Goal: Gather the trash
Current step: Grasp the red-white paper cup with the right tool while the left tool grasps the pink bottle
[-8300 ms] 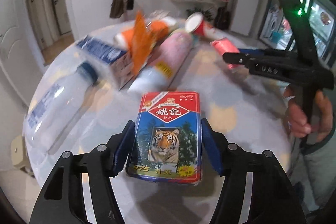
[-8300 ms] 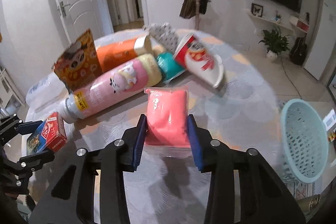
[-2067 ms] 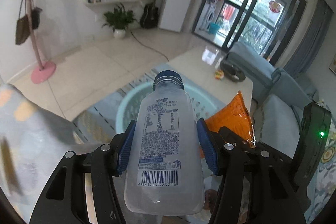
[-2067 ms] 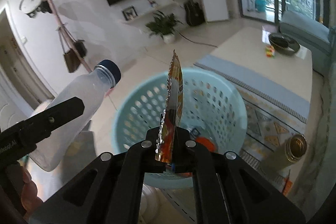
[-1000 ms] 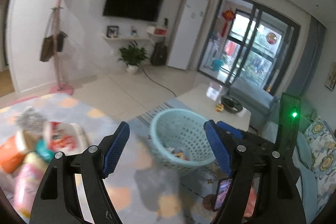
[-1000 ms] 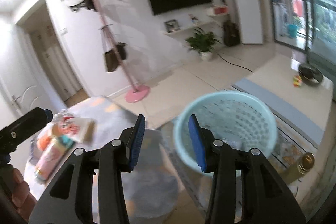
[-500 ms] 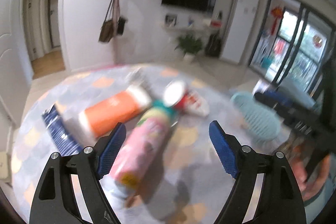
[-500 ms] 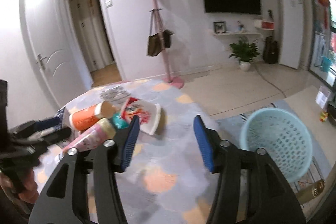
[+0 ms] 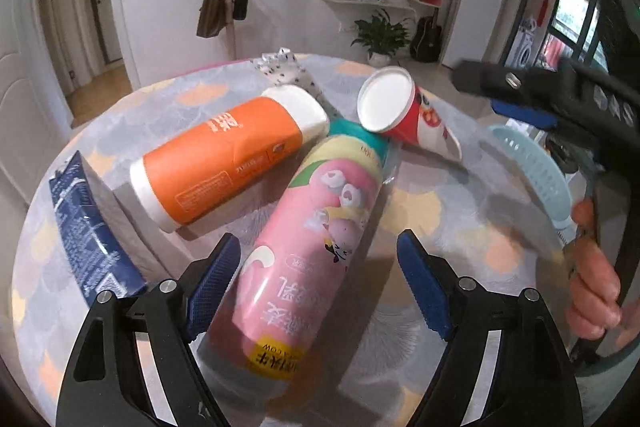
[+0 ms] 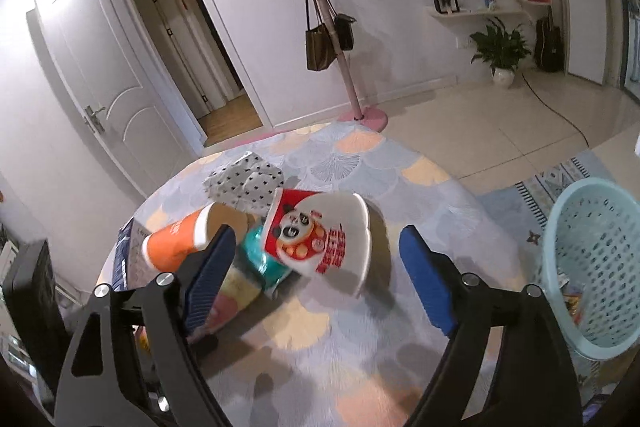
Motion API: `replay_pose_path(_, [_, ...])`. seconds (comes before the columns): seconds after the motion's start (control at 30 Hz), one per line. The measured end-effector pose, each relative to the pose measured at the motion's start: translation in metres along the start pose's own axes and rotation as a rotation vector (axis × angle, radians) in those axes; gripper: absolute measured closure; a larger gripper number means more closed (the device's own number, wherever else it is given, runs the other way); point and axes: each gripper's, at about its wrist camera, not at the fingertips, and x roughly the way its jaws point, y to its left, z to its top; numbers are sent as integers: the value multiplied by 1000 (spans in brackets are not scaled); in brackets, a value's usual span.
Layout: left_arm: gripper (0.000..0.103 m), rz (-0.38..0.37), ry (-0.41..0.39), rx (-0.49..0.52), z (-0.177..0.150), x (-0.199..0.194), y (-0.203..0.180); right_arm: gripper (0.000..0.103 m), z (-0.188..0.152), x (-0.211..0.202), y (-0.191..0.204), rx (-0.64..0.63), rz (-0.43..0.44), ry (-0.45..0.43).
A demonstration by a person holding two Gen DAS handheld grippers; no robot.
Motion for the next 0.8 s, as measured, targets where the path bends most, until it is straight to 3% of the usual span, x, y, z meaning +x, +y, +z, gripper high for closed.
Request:
replay_pose_path(0.2, [26, 32, 3, 5, -3, 11, 1, 21, 5, 32, 5, -8, 1, 38])
replay_pose_path(0.4, [33, -19, 12, -35, -8, 12, 2, 21, 2, 54, 3, 1, -2, 68])
replay_pose_path(0.5, [37, -89, 31, -70, -15, 12, 4, 21, -1, 63, 0, 16, 16, 85])
replay_pose_path(0.63, [37, -85, 20, -74, -18, 12, 2, 21, 0, 64, -2, 25, 28, 91])
replay_pose_path(0.8, [52, -83, 18, -87, -21, 10, 0, 27, 3, 68, -2, 15, 44, 106])
